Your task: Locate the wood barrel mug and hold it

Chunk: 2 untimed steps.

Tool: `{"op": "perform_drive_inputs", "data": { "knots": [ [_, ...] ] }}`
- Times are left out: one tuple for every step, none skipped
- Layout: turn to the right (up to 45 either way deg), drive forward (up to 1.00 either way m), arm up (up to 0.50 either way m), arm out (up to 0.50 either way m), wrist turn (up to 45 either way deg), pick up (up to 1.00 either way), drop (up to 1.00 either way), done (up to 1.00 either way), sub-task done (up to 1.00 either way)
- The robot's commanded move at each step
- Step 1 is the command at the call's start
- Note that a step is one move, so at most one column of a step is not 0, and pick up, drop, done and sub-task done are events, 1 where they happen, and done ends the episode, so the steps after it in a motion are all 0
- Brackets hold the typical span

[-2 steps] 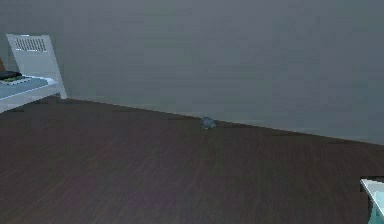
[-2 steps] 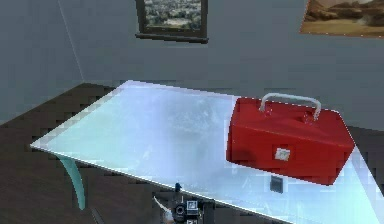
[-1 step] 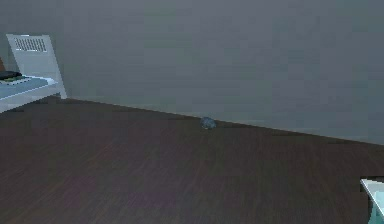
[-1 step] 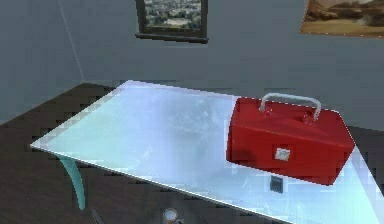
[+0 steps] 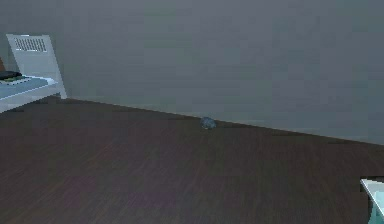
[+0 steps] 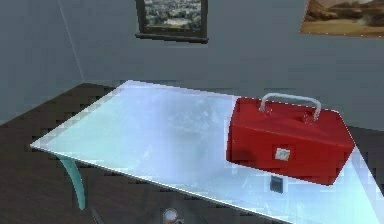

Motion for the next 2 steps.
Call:
{"op": "perform_drive_inputs", "data": {
  "knots": [
    [0.0,0.00,0.10,0.00,0.0,0.00,0.00,0.00,0.00],
    [0.0,0.00,0.00,0.00,0.0,0.00,0.00,1.00,0.00]
  ]
}}
